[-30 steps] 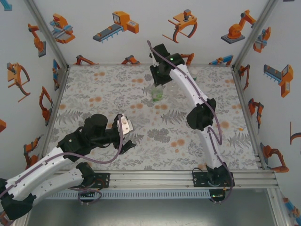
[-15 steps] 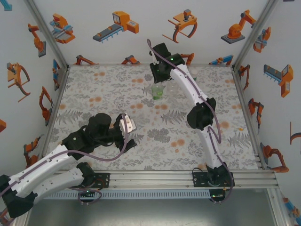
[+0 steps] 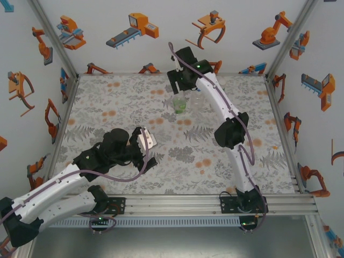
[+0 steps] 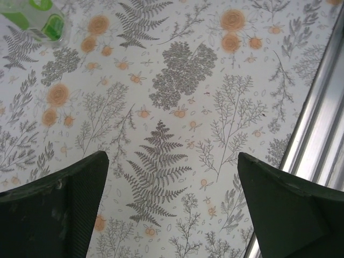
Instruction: Screw on the bottle caps
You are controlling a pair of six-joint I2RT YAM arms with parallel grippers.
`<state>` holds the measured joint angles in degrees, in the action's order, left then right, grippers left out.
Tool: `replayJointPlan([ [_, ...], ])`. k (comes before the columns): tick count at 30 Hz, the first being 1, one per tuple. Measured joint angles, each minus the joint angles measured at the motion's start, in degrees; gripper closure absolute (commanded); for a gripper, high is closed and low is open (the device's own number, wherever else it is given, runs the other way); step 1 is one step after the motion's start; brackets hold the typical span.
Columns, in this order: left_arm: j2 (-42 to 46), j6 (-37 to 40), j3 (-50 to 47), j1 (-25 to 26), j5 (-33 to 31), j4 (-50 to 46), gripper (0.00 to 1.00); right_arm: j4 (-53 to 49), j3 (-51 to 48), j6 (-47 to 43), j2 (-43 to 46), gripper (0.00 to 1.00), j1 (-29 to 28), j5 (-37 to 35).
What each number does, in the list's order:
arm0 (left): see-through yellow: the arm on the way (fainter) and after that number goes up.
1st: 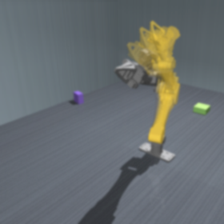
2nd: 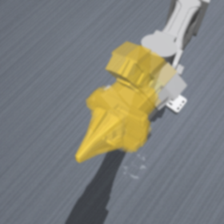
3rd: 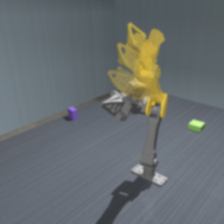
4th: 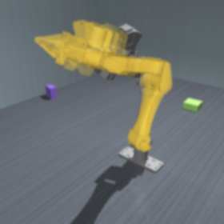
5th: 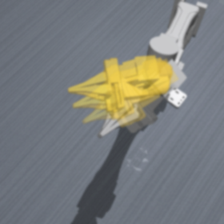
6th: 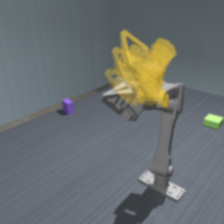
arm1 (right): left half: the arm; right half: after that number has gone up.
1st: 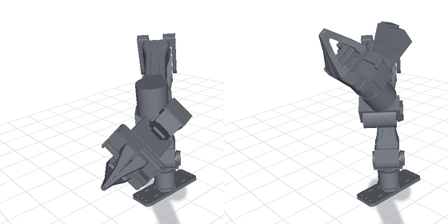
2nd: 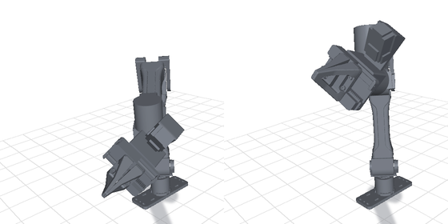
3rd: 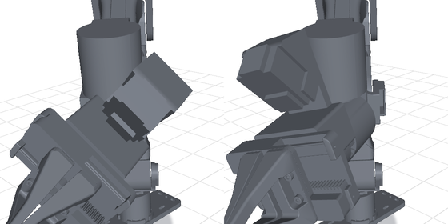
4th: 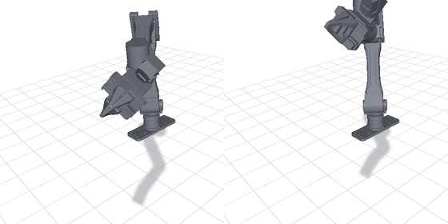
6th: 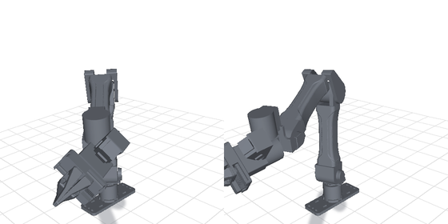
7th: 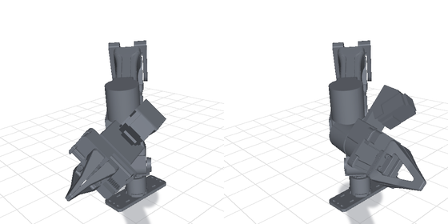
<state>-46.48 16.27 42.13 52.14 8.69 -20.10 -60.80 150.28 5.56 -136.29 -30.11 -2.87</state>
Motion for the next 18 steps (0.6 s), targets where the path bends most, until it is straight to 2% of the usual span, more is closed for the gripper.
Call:
replayJointPlan([
  [4,-1.8,-0.4,-0.6,-0.9,-5.0,1.8,0.03,0.3,-5.8,-0.2,6.9,0.01,0.0,-1.8],
  [8,-4.8,-1.3,-0.9,-4.5,-10.1,4.6,0.03,2.2,-17.4,-0.2,18.1,0.01,0.4,-4.4],
  [18,-10.4,-5.7,-3.7,-20.2,-19.1,13.9,0.03,15.9,-57.2,-1.3,43.5,0.01,5.8,-9.6],
])
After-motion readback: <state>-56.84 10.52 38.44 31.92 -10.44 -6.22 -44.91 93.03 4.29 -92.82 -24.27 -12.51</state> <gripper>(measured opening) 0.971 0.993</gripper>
